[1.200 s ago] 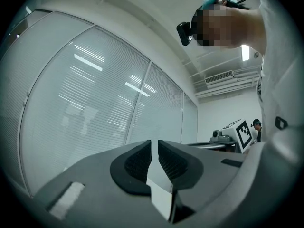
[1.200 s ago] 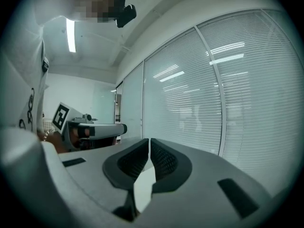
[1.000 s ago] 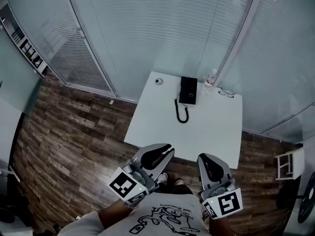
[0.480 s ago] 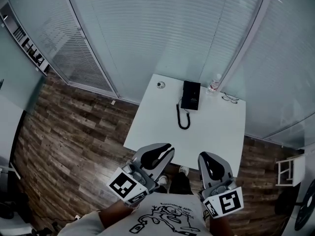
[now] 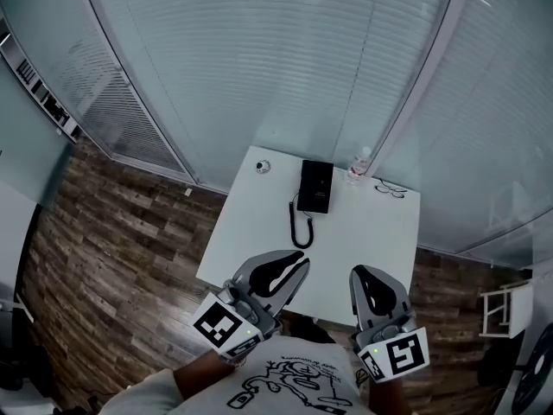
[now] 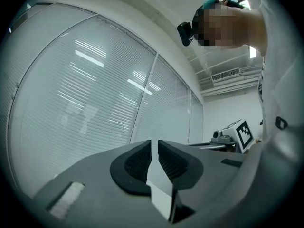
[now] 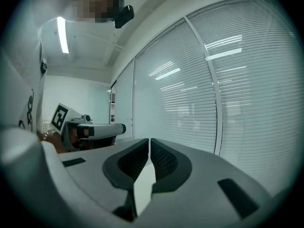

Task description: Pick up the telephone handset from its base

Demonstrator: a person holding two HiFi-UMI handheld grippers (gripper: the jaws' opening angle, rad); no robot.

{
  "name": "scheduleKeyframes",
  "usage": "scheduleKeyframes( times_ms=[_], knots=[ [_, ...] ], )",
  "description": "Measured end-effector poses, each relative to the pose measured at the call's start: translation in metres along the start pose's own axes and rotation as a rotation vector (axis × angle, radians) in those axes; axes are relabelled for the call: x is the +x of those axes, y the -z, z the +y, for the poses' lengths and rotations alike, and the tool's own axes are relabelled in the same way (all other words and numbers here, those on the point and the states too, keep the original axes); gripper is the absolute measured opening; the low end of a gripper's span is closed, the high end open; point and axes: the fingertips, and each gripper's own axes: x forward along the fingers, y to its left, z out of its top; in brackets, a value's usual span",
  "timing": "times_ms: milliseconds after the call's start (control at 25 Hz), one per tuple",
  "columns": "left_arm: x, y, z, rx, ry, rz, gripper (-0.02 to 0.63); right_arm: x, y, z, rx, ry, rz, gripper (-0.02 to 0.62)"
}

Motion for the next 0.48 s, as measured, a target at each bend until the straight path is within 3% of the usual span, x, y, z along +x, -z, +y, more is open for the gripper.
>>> scheduleKeyframes(
  times_ms=[480],
  knots=[
    [0.095,0.008,-0.009,0.022,0.038,0.008,0.044,0.001,0.001,-0.096,0.012,0.032,-0.026,0.012]
  ],
)
